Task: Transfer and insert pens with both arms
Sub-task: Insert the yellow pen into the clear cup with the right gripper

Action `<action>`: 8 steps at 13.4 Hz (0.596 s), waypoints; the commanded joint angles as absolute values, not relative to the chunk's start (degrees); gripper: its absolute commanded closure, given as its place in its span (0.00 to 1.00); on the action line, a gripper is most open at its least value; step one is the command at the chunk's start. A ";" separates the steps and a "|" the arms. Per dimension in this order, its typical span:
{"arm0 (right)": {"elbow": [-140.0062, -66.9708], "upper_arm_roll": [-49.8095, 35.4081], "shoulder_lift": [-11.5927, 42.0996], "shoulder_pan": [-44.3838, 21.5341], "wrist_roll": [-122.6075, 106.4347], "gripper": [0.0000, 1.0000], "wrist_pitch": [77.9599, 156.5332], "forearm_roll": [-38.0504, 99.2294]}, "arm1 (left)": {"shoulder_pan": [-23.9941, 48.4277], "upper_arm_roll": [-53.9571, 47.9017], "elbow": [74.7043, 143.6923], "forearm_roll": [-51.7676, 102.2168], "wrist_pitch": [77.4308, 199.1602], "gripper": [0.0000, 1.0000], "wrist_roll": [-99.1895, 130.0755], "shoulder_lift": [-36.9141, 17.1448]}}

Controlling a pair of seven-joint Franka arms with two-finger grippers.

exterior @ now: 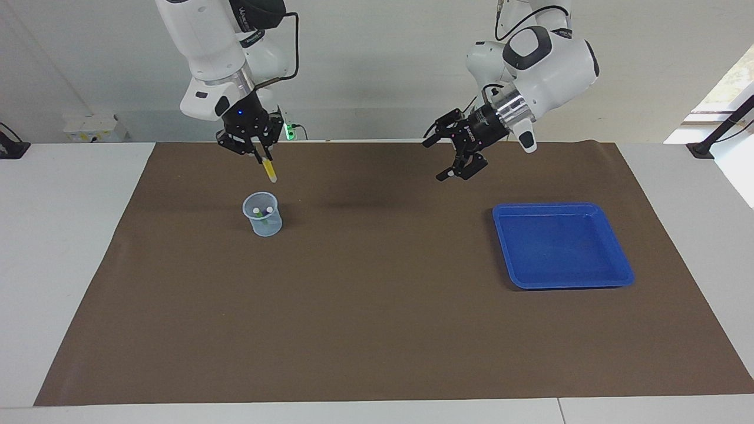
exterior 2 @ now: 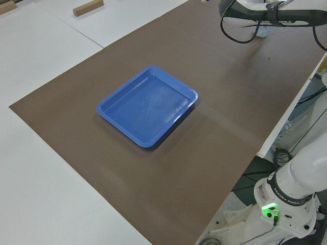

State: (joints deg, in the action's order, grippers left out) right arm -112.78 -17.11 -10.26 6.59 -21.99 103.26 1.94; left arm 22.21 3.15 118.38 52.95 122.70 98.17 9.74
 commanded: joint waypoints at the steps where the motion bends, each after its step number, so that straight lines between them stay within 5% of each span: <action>1: -119.52 -17.75 -13.80 7.03 -24.08 1.00 107.92 0.70 | 20.22 2.99 117.95 52.82 123.57 0.00 98.44 10.11; 8: -125.42 -18.02 -13.62 6.50 -23.99 0.97 114.43 0.79 | 17.66 2.73 115.85 41.36 123.66 0.00 98.18 8.62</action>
